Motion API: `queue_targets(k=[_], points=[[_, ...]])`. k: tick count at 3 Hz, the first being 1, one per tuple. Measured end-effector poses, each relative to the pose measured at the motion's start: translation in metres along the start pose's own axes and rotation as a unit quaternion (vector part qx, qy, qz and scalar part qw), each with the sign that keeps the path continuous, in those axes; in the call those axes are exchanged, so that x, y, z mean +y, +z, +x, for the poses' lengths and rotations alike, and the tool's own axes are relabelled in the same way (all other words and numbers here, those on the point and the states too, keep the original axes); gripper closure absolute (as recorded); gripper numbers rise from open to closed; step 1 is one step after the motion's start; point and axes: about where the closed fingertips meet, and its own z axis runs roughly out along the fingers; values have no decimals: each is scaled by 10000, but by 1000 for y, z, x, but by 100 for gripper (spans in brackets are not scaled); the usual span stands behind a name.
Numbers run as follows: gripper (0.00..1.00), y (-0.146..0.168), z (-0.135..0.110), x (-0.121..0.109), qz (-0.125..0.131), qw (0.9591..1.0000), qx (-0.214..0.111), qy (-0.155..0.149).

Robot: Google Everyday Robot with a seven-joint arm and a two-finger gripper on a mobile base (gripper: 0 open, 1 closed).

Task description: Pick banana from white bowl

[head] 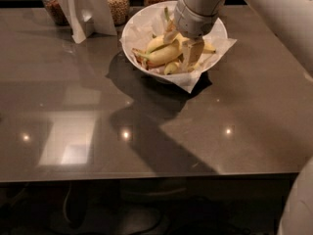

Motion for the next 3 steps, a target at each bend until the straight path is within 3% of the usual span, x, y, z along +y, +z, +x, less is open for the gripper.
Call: queue_targets(k=[1, 3], points=[[26, -5, 10, 5, -94, 9998, 144, -56], [39, -10, 15, 6, -96, 9997, 206, -72]])
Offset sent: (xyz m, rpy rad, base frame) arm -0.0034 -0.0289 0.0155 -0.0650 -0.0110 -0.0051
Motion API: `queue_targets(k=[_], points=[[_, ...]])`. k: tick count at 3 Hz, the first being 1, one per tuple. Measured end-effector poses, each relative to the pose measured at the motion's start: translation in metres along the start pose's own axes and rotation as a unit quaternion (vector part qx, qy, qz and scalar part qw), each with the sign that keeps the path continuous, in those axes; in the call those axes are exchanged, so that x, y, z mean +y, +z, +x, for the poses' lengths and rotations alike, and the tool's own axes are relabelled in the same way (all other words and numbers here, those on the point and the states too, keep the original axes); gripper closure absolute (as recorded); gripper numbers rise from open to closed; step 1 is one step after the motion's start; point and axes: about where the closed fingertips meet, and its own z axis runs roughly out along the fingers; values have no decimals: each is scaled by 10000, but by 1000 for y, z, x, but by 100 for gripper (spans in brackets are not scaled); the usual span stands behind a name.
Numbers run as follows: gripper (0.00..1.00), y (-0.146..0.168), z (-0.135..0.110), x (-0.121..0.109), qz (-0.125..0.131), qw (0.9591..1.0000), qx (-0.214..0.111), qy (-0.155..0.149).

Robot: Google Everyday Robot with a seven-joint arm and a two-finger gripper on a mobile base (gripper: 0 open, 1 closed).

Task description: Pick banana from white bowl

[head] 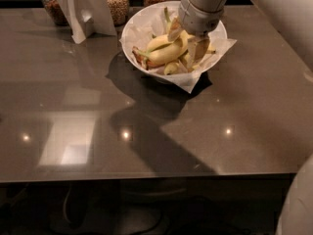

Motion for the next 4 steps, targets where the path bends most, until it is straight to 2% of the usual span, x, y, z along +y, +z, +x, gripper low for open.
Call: queue_targets(k=[1, 4], points=[[48, -4, 1, -5, 82, 9999, -46, 53], [47, 1, -19, -16, 246, 9984, -465, 190]])
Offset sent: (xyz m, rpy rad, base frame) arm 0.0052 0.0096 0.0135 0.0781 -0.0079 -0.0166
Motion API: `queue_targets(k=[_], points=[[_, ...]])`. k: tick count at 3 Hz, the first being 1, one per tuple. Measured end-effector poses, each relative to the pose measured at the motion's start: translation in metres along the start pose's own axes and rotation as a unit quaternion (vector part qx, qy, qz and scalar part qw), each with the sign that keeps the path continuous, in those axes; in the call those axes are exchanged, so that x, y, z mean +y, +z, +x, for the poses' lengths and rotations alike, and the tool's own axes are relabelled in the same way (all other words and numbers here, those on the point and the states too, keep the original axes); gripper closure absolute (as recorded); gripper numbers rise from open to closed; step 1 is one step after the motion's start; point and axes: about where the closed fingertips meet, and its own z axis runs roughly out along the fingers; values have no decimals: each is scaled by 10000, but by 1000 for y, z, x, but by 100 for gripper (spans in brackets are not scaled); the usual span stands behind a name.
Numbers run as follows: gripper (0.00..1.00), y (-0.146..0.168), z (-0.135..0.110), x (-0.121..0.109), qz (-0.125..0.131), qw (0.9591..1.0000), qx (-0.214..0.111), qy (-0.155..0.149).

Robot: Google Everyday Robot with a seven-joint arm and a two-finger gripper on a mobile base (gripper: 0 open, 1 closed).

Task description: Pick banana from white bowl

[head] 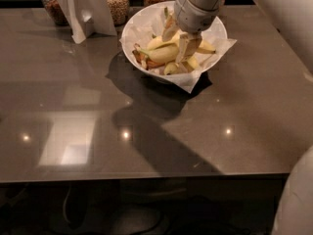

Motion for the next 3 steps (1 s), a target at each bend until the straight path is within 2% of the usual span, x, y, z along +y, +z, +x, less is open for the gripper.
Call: queue_targets(k=[3], points=[[52, 16, 2, 4, -72, 9999, -83, 82]])
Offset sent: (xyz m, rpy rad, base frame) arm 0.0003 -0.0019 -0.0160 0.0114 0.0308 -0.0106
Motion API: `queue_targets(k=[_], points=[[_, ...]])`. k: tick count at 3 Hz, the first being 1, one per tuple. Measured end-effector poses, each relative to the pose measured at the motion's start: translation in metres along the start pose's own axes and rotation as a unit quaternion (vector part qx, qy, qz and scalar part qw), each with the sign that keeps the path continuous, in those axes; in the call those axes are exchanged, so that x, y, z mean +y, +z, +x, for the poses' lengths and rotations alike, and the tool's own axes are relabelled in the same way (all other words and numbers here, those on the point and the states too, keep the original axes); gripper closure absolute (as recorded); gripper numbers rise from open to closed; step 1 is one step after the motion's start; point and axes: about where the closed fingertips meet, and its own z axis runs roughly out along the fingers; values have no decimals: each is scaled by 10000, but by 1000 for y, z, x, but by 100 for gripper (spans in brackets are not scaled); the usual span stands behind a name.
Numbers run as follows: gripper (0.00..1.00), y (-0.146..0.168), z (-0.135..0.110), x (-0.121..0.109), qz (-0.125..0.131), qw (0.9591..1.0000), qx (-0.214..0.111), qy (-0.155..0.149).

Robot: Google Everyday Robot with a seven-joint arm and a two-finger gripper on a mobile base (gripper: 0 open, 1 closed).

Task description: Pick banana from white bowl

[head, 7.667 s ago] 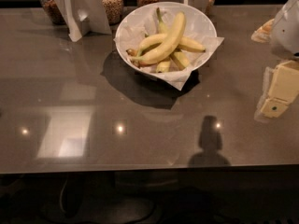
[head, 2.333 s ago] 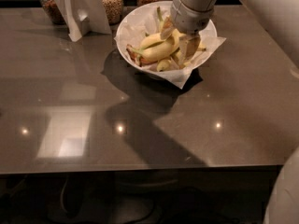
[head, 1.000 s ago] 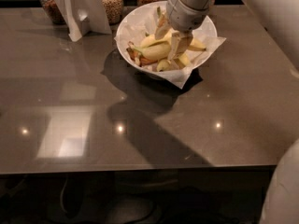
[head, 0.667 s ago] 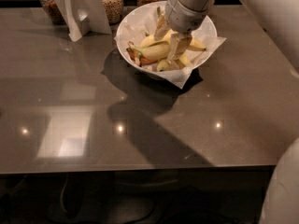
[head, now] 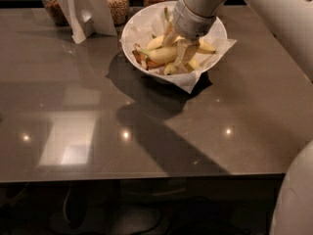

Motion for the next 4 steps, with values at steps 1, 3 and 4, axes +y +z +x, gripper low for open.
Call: queue_targets(k=[1, 3, 4], points=[[71, 6, 1, 1, 19, 10000, -53, 26], [100, -15, -2, 7, 181, 9998, 13, -59], [100, -35, -7, 14, 204, 9996, 140, -138]])
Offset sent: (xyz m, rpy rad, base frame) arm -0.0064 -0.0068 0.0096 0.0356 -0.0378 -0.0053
